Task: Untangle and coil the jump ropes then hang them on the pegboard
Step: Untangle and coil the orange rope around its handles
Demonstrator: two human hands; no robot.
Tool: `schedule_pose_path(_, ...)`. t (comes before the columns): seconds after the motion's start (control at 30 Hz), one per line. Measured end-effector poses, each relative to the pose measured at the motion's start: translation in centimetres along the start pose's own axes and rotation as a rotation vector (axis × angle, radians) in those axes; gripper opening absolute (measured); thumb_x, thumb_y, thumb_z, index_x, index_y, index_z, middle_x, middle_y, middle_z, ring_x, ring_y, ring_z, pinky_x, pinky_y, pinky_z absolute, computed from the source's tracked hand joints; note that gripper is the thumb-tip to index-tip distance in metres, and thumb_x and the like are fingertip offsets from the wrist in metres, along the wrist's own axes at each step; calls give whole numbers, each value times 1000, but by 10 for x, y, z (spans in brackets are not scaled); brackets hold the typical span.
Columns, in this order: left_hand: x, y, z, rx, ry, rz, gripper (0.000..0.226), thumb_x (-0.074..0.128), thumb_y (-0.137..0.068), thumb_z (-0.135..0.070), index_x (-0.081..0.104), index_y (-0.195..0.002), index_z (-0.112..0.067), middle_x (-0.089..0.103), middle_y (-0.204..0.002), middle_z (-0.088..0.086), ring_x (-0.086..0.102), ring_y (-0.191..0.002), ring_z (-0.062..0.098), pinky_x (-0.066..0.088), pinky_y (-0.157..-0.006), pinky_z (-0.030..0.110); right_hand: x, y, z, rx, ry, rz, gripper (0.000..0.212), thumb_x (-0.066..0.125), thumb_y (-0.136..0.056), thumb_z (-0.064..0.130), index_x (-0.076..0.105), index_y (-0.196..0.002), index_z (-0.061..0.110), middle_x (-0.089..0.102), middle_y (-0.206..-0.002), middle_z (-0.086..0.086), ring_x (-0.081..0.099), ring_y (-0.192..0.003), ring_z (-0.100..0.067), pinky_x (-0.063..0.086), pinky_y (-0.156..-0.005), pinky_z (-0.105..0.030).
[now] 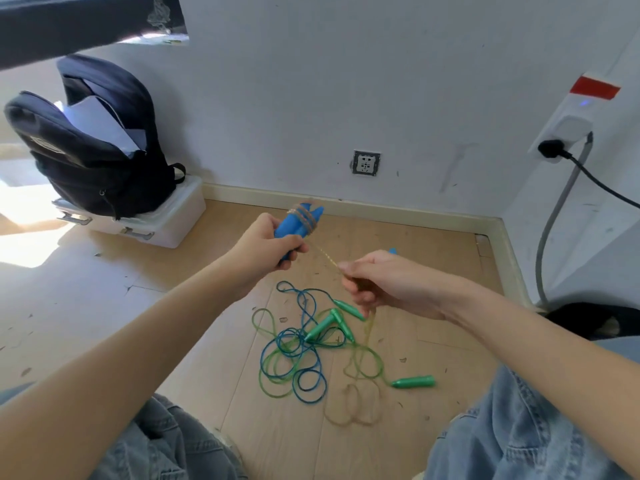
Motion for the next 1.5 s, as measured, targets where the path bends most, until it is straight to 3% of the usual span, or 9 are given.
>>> schedule_pose_path(0.1, -1, -6, 12, 14, -430, -30, 13, 50, -91, -7, 38, -93, -12, 64, -83, 4, 52, -61, 11, 43, -53, 20, -3, 3, 6, -64, 47, 56, 41, 49, -95, 25, 44, -54, 20, 30, -49, 7, 25, -46, -10, 29, -47, -19)
schedule_pose_path(0.3, 33, 17, 20, 92, -963, 395, 21, 56, -87, -9, 38, -97, -13, 65, -101, 11, 61, -83, 23, 49, -65, 31, -19, 6, 18, -127, 164, -118, 43, 49, -95, 29, 46, -55, 16, 31, -43, 9, 23, -42, -8, 22, -42, -17)
schedule_pose_path(0.47, 33, 36, 3, 92, -764, 656, 14, 55, -90, -11, 43, -94, -18, 65, -84, 4, 55, -66, 14, 46, -53, 18, -34, 4, 16, -53, 511, -445, 42, 57, -90, 33, 56, -53, 14, 47, -50, 0, 39, -48, -17, 36, -51, -23)
schedule_pose_path(0.63, 21, 46, -18, 120, -464, 835, 10, 55, -91, -10, 50, -96, -17, 56, -75, -8, 50, -61, 1, 43, -57, 15, -26, 3, 14, -51, 593, -383, 45, 62, -85, 40, 56, -50, 12, 45, -43, 5, 34, -39, -7, 31, -47, -20)
schedule_pose_path(0.77, 13, 45, -19, 170, -346, 779, 8, 56, -90, -13, 51, -95, -15, 56, -81, 2, 47, -69, 10, 42, -58, 17, -22, 3, 8, 100, 488, -214, 36, 59, -89, 22, 62, -69, -7, 44, -61, -10, 34, -55, -19, 29, -50, -26)
schedule_pose_path(0.97, 23, 37, -13, 219, -485, 582, 21, 68, -79, -36, 54, -76, -19, 58, -58, -9, 48, -52, 5, 36, -45, 13, -24, 4, 8, 89, 594, -295, 48, 61, -86, 40, 45, -48, 16, 37, -46, 2, 33, -46, -13, 29, -49, -26)
schedule_pose_path(1.07, 20, 33, -10, 198, -593, 591, 15, 64, -83, -33, 58, -74, -23, 59, -57, -8, 49, -48, 2, 34, -42, 12, -29, 6, 10, -12, 619, -362, 22, 56, -90, 35, 64, -83, 15, 67, -86, -1, 61, -79, -13, 47, -71, -24)
schedule_pose_path(1.17, 14, 31, -8, 171, -630, 618, 15, 63, -84, -35, 60, -73, -26, 59, -59, -7, 49, -47, 1, 34, -41, 12, -27, 11, 17, -144, 380, -88, 21, 50, -95, 24, 61, -112, 17, 64, -113, 7, 58, -107, -1, 47, -87, -16)
schedule_pose_path(1.5, 16, 31, -5, 44, -709, 834, 20, 61, -86, -32, 62, -89, -12, 58, -70, 1, 49, -56, 7, 39, -47, 14, -19, 10, 15, -128, 404, 170, 6, 64, -86, 13, 69, -85, 10, 61, -69, 4, 51, -62, -3, 40, -59, -11)
Point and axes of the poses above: each hand's wrist, its own y-axis away from the middle knuckle, its own x-axis out of the palm, z = x × y, the point moved 1 cm from there along -y, towards the middle knuckle
